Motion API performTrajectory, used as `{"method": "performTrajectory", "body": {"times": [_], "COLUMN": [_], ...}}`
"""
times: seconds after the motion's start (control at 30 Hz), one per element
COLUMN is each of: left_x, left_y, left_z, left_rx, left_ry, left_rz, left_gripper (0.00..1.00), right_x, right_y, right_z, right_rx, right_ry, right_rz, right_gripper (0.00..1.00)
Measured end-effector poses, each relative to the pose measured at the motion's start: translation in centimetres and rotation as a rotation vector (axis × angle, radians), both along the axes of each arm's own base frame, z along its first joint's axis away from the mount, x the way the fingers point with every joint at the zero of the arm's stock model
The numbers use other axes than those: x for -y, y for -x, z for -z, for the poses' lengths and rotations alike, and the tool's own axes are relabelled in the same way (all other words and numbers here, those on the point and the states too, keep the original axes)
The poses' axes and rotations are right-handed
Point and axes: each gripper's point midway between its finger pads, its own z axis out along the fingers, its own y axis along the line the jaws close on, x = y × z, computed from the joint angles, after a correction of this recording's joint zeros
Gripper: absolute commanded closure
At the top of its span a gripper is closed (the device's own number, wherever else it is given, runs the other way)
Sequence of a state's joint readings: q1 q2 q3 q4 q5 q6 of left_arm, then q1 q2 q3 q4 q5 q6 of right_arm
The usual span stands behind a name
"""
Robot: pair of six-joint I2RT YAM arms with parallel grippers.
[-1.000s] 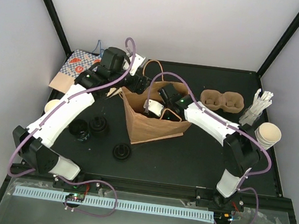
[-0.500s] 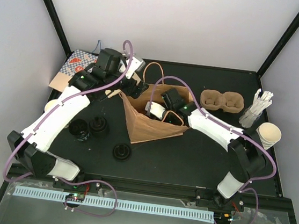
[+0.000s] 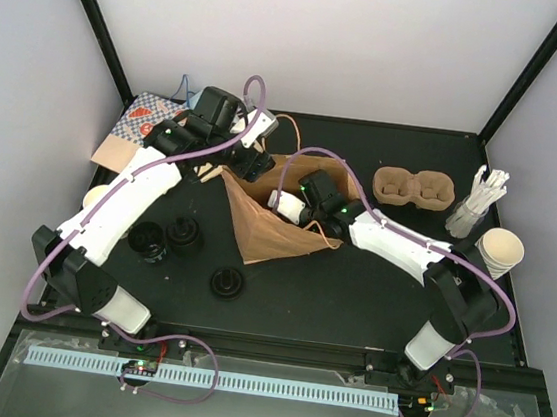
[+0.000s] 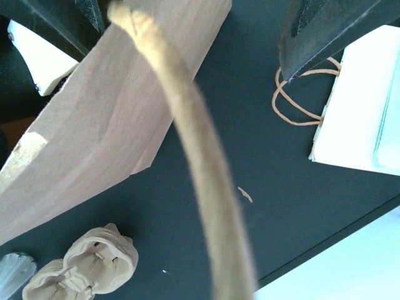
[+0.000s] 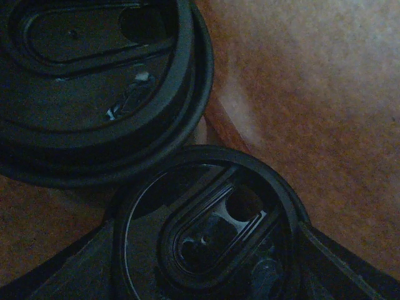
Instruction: Pack the takeout coffee
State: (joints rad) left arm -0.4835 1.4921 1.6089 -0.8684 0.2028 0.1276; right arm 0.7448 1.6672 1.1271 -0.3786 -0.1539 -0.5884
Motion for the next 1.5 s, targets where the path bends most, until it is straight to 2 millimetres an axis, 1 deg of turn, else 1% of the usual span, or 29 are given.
{"method": "performTrajectory", "body": {"times": [0.2,0.47,0.6,0.7,0.8,0.9,0.97,1.0,1.03,1.07,1.1,1.13,1.23,1.33,1.4,1.5], "left_x": [-0.1,-0.2,-0.2,-0.2,-0.2,-0.1,0.0,0.0,0.1,0.2,0.2,0.4,0.7,0.8,0.9,1.0], "left_y": [-0.5,-0.6,-0.6,-0.6,-0.6,-0.7,-0.7,-0.7,-0.7,-0.7,-0.7,-0.6,-0.4,-0.2,-0.1,0.1], "left_z": [0.5,0.4,0.4,0.3,0.1,-0.3,-0.4,-0.3,-0.3,-0.2,-0.1,-0.1,0.0,0.0,0.0,-0.2], "left_rx": [-0.002,0.002,0.002,0.004,0.008,0.015,0.016,0.013,0.011,0.007,0.004,0.0,-0.008,-0.013,-0.015,-0.019], "left_ry": [-0.018,-0.021,-0.021,-0.02,-0.017,-0.012,-0.008,-0.007,-0.007,-0.005,-0.004,0.0,0.009,0.014,0.017,0.021], "left_rz": [-0.014,-0.019,-0.019,-0.019,-0.019,-0.019,-0.014,-0.012,-0.009,-0.008,-0.004,0.002,0.024,0.034,0.038,0.044], "left_gripper": [0.32,0.33,0.36,0.39,0.45,0.54,0.63,0.68,0.74,0.79,0.83,0.87,0.96,0.98,0.99,0.98], "right_x": [-0.2,-0.3,-0.2,-0.2,0.2,0.9,1.5,1.7,2.0,2.2,2.4,2.5,2.9,2.9,2.6,2.2], "right_y": [-0.2,0.0,0.0,0.1,0.3,0.5,0.5,0.6,0.7,0.7,0.8,0.9,1.1,1.2,1.1,0.7], "right_z": [0.2,0.4,0.3,0.0,-0.3,-0.6,-0.8,-0.9,-1.1,-1.2,-1.3,-1.5,-1.9,-2.9,-4.1,-6.6], "right_rx": [0.02,0.04,0.05,0.058,0.057,0.049,0.039,0.033,0.026,0.023,0.017,0.01,-0.004,-0.014,-0.006,0.015], "right_ry": [-0.008,-0.019,-0.017,-0.018,-0.005,0.034,0.067,0.081,0.101,0.11,0.122,0.132,0.152,0.154,0.14,0.108], "right_rz": [0.007,0.007,0.01,0.012,0.015,0.026,0.034,0.037,0.039,0.04,0.041,0.043,0.036,0.036,0.036,0.043], "right_gripper": [0.52,0.51,0.51,0.51,0.51,0.49,0.47,0.42,0.33,0.18,0.08,0.01,0.0,0.0,0.0,0.0]}}
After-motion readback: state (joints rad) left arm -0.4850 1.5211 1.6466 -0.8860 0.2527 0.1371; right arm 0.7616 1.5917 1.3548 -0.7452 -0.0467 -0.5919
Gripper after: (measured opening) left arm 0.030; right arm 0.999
